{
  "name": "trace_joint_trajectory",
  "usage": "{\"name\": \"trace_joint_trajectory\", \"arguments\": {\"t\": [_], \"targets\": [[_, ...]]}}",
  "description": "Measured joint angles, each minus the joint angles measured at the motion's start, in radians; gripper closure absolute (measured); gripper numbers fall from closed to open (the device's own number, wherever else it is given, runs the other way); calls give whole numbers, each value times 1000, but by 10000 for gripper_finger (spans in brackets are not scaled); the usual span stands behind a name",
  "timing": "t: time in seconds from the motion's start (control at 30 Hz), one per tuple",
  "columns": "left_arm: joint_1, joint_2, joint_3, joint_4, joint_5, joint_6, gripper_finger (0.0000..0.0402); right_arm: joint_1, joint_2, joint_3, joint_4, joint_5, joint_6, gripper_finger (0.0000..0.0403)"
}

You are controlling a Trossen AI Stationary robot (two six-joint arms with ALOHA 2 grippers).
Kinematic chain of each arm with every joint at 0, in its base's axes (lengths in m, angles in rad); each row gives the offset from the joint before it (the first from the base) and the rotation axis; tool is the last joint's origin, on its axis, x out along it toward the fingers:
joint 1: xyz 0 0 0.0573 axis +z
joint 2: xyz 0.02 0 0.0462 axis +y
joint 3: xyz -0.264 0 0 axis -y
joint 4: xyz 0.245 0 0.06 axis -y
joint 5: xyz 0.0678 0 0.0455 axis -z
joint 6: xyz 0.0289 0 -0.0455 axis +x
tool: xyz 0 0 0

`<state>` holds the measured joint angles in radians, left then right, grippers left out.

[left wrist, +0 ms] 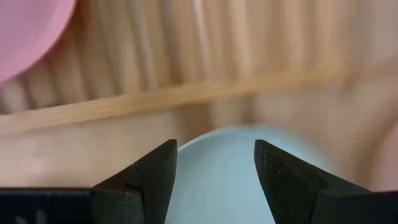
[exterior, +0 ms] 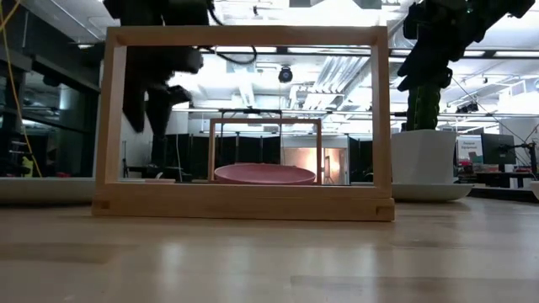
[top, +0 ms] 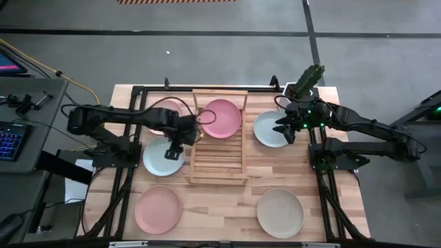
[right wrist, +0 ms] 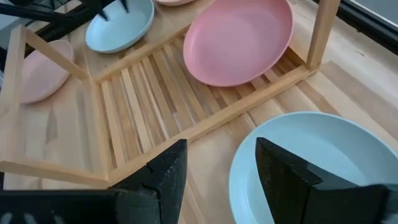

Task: Place and stack plates onto a shelf
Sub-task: Put the left blue plate on the shelf

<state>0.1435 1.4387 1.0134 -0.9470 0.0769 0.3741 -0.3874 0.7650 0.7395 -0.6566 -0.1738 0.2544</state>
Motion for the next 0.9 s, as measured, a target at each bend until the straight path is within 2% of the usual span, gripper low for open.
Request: {"name": "trace_joint_trajectory", "arguments": {"t": [0.1,0.23,0.37,0.5,0.67,0.9], "targets": [[24,46,0,3,-90,166,197,0,0,0,2,0,7,231],[74,109,0,-5,-68,280,197,0,0,0,4,9,19,231],[102,149,0,-10,-55,338,197,0,0,0,5,15,56,231],[128,183,0,-21,0,406,197,0,0,0,6,15,60,231],[146,229,-12,-17,-11,467,197,0,0,0,9,15,60,231],[144,278,-13,-17,-8,474,198,0,0,0,10,15,82,231]]}}
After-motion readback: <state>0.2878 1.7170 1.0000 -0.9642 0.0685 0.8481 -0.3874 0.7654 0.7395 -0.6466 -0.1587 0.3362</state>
